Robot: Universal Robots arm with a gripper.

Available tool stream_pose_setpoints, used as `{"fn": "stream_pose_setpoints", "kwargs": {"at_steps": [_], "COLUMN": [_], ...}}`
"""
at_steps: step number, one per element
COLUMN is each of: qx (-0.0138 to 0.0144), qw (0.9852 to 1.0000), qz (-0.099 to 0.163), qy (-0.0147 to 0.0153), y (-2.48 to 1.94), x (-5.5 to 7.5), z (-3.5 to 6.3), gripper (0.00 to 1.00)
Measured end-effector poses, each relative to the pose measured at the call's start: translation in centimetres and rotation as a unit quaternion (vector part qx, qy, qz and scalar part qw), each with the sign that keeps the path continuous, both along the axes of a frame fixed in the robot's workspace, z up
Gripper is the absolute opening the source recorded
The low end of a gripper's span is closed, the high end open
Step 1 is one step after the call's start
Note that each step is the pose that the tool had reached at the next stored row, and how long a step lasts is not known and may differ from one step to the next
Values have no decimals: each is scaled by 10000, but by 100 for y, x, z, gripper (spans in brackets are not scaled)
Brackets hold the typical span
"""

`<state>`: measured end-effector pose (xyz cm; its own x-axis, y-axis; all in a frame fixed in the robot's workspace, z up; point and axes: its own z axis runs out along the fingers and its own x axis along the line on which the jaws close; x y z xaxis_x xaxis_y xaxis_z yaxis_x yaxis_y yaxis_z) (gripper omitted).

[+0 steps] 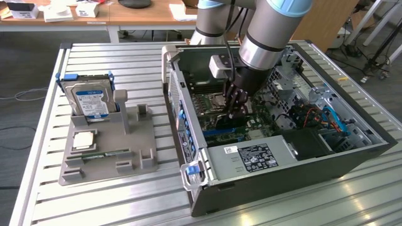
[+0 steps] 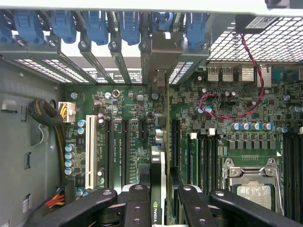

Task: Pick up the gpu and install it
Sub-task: 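Insert the gpu into the slot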

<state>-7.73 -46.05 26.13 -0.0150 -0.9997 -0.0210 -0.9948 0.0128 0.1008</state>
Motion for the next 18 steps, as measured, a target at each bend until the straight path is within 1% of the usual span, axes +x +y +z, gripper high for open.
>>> {"fn": "stream_pose_setpoints", "kwargs": {"at_steps": [5,18], "qx": [1,1], "qw": [10000,10000], "qz": [1,0], "qy": [16,17], "y": [0,0], "x": [1,0], "z": [0,-9], "gripper": [27,27]}}
